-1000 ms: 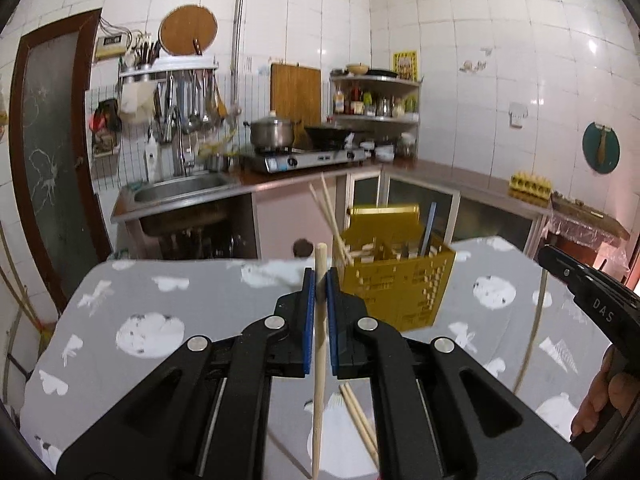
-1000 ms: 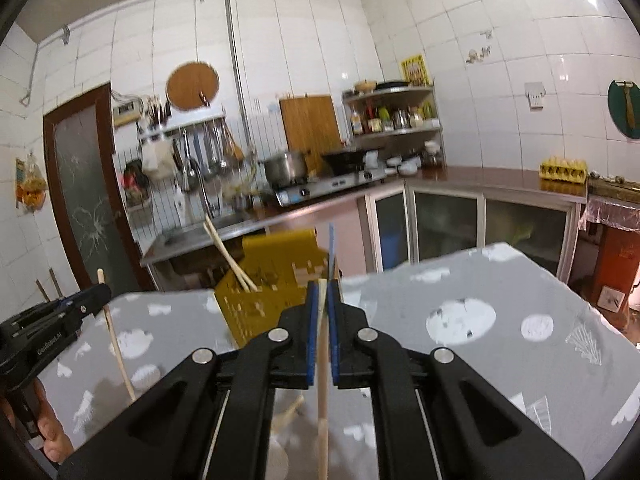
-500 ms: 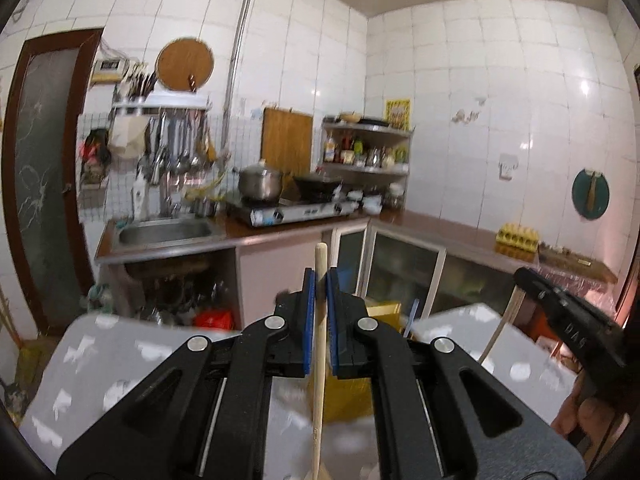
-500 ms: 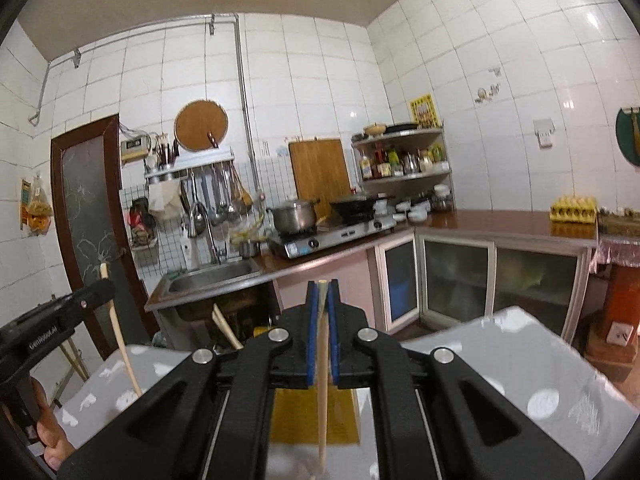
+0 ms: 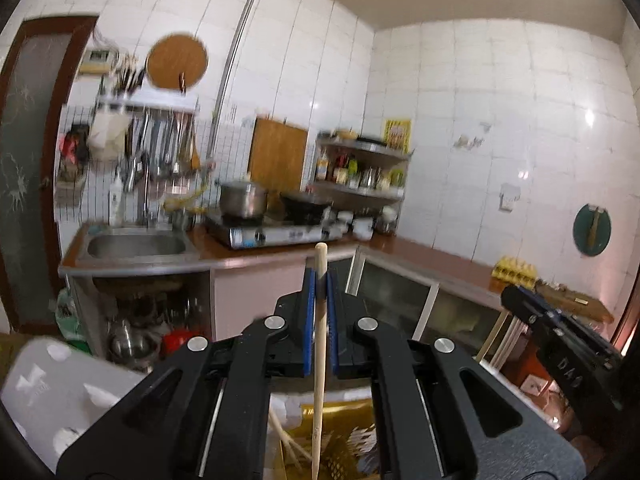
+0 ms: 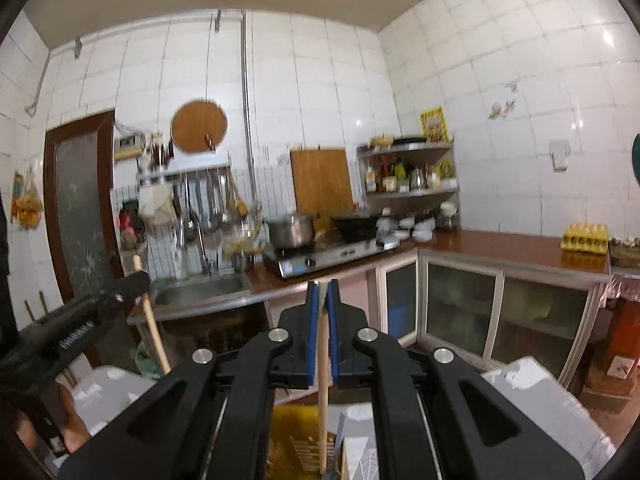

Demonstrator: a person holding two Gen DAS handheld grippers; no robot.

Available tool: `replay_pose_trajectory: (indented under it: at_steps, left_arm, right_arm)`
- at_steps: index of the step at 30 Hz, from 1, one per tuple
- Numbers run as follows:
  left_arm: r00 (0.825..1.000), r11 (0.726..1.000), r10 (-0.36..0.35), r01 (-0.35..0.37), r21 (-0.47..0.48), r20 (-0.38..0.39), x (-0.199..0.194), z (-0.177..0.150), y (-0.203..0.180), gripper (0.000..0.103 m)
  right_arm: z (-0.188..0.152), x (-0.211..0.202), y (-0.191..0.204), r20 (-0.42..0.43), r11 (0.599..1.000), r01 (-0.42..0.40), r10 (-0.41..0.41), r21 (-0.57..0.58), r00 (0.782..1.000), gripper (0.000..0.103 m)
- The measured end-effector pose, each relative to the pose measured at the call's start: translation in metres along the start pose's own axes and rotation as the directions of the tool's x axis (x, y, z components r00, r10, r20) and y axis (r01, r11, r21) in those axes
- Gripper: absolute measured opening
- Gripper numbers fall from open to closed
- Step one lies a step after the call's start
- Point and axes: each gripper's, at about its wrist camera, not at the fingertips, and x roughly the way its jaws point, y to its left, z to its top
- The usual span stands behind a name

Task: Organize utensils
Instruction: 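Open both grippers to drop the chopsticks into the yellow caddy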

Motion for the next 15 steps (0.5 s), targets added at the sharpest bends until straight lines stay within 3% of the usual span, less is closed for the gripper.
replay_pose_trajectory:
  at_steps: [4, 8, 9, 10, 11, 12, 13, 15]
  left_arm:
    - [0.994, 1.000, 0.027, -0.025, 0.013, -0.105, 0.035, -0.049, 0.009, 0.005]
    - [0.988, 0.998, 0.055, -0.053, 0.013, -0.145, 0.031, -0.070, 0.022, 0.007]
    - [0.988, 0.998, 0.059, -0.058, 0.013, -0.146, 0.026, -0.069, 0.024, 0.017]
    - [0.988, 0.998, 0.066, -0.064, 0.014, -0.142, 0.018, -0.068, 0.026, 0.038]
    - [0.988, 0.997, 0.082, -0.080, 0.020, -0.131, 0.007, -0.066, 0.027, 0.051]
    - [0.988, 0.995, 0.102, -0.099, 0.027, -0.116, -0.005, -0.064, 0.028, 0.069]
    - [0.988, 0.993, 0.113, -0.110, 0.036, -0.103, -0.015, -0.062, 0.030, 0.077]
    - [0.987, 0.990, 0.136, -0.132, 0.058, -0.079, -0.042, -0.058, 0.035, 0.083]
  right_arm:
    - [-0.039, 0.028, -0.010, -0.116, 1.000, -0.017, 0.018, 0.006, 0.993, 0.005]
    - [-0.060, 0.030, -0.021, -0.175, 1.000, 0.000, 0.002, 0.011, 0.984, 0.007]
    - [-0.063, 0.028, -0.024, -0.183, 1.000, 0.006, -0.003, 0.019, 0.983, 0.008]
    - [-0.063, 0.023, -0.027, -0.190, 0.999, 0.018, -0.012, 0.029, 0.982, 0.020]
    - [-0.063, 0.017, -0.030, -0.191, 0.999, 0.027, -0.019, 0.039, 0.981, 0.045]
    - [-0.064, 0.011, -0.033, -0.186, 0.998, 0.034, -0.025, 0.047, 0.982, 0.056]
    - [-0.064, 0.002, -0.035, -0.181, 0.998, 0.043, -0.033, 0.052, 0.983, 0.060]
    - [-0.063, -0.013, -0.037, -0.197, 0.997, 0.053, -0.041, 0.054, 0.980, 0.060]
